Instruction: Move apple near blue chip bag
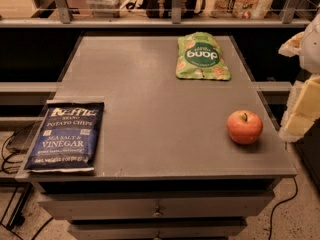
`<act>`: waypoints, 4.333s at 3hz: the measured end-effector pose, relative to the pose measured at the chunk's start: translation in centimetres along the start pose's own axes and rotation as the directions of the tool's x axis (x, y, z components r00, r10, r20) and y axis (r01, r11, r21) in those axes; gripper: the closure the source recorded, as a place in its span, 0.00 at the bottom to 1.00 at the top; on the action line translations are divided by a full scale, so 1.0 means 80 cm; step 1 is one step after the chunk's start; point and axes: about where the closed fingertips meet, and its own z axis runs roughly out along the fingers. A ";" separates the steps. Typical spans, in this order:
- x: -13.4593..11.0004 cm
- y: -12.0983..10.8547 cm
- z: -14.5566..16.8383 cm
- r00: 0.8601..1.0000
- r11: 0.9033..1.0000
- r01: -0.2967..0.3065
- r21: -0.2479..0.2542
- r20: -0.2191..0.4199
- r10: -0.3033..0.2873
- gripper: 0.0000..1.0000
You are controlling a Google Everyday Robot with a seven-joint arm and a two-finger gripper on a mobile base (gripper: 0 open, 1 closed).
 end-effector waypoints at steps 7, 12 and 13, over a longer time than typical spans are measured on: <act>0.003 0.035 0.174 0.997 0.978 -0.012 -0.207 0.067 0.026 0.42; -0.157 -0.002 0.082 0.961 0.989 0.048 -0.137 0.276 -0.008 1.00; -0.188 0.022 0.107 0.955 0.974 0.111 -0.198 0.293 -0.049 1.00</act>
Offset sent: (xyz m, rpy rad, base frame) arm 0.0038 0.0058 -0.0096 0.0511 -0.0160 0.0202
